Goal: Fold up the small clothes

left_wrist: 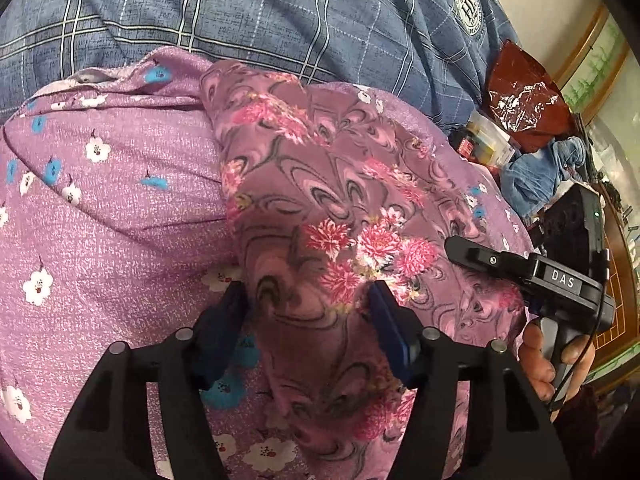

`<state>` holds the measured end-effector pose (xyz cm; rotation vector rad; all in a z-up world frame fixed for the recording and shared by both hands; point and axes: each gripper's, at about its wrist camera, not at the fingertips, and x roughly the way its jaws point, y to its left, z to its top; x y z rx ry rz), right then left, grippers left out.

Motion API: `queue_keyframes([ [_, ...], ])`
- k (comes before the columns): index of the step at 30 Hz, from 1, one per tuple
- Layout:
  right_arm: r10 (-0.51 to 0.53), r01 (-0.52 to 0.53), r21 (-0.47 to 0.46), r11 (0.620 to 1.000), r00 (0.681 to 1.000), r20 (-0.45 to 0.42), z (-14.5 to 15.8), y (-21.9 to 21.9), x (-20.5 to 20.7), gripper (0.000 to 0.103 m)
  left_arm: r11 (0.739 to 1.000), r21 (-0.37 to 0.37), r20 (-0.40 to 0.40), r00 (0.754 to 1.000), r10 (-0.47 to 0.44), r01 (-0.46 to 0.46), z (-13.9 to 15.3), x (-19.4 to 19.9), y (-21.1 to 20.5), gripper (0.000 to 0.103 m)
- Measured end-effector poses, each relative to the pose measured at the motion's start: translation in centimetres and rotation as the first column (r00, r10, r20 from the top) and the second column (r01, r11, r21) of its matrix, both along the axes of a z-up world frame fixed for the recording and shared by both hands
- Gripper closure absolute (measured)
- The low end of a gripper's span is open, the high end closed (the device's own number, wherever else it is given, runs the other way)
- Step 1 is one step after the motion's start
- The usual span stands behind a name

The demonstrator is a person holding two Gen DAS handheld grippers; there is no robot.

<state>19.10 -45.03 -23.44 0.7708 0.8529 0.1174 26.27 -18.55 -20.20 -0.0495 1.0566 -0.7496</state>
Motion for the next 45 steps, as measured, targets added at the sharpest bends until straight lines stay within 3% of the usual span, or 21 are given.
queue_keyframes([
  [4,0.006,-0.005,-0.038,0.999,1.0,0.007,0.3,0.4,-0.2,0.063,1.0,-0.02,0.016,1.0,0.0,0.0,0.3,-0.2,0.4,0.055],
  [6,0.001,-0.001,-0.017,1.0,1.0,0.001,0.1,0.1,-0.1,0.057,1.0,-0.026,0.009,1.0,0.001,-0.001,0.3,-0.1,0.5,0.055],
  [7,-0.006,0.006,-0.001,1.0,1.0,-0.007,0.0,-0.1,-0.1,0.049,1.0,-0.029,-0.001,1.0,0.005,-0.005,0.2,0.0,0.5,0.055],
  [8,-0.02,0.02,0.014,1.0,1.0,-0.021,-0.3,-0.4,0.0,0.042,0.999,-0.029,-0.009,1.0,0.013,-0.014,0.2,0.1,0.5,0.05],
  [10,-0.028,0.03,0.037,0.999,0.999,-0.035,-0.5,-0.7,0.2,0.039,0.999,-0.023,-0.039,0.999,0.029,-0.03,-0.2,0.4,0.5,0.037],
  [11,-0.027,0.028,0.045,0.999,0.999,-0.031,-0.5,-0.7,0.2,0.036,0.999,-0.027,-0.048,0.998,0.029,-0.031,-0.4,0.5,0.6,0.037],
  [13,-0.025,0.026,0.042,0.999,0.999,-0.023,-0.5,-0.5,0.2,0.033,0.998,-0.054,-0.065,0.997,0.03,-0.034,-0.7,0.6,0.8,0.038],
  [14,-0.025,0.026,0.033,0.999,1.0,-0.015,-0.5,-0.3,0.2,0.032,0.997,-0.067,-0.07,0.997,0.028,-0.032,-0.7,0.6,0.8,0.049],
  [15,-0.022,0.022,0.021,1.0,1.0,-0.005,-0.5,0.1,0.2,0.033,0.997,-0.08,-0.071,0.997,0.018,-0.023,-0.6,0.5,0.7,0.054],
  [17,-0.001,0.001,-0.011,1.0,1.0,0.007,-0.2,0.8,0.3,0.05,0.998,-0.066,-0.042,0.999,0.018,-0.021,-0.3,0.2,0.6,0.063],
  [20,0.008,-0.007,-0.021,1.0,0.999,0.043,0.5,1.1,0.1,0.067,0.997,-0.065,-0.025,0.999,0.029,-0.031,-0.1,0.1,0.8,0.078],
  [22,0.008,-0.005,-0.047,0.999,0.998,0.059,0.9,1.3,-0.1,0.072,0.996,-0.078,-0.023,0.999,0.033,-0.035,0.2,0.1,1.0,0.082],
  [30,0.018,0.001,-0.156,0.988,0.992,0.124,3.4,3.2,-0.4,0.074,0.998,-0.029,0.07,0.996,0.06,-0.058,1.9,-0.6,1.3,0.084],
  [38,0.05,-0.018,-0.173,0.985,0.983,0.179,4.7,5.6,-0.1,0.074,0.993,-0.003,0.163,0.98,0.115,-0.116,4.3,-1.0,3.5,0.084],
  [45,0.077,-0.04,-0.177,0.983,0.976,0.203,5.2,7.9,0.4,0.074,0.989,0.003,0.191,0.971,0.145,-0.148,5.0,-1.0,5.9,0.084],
])
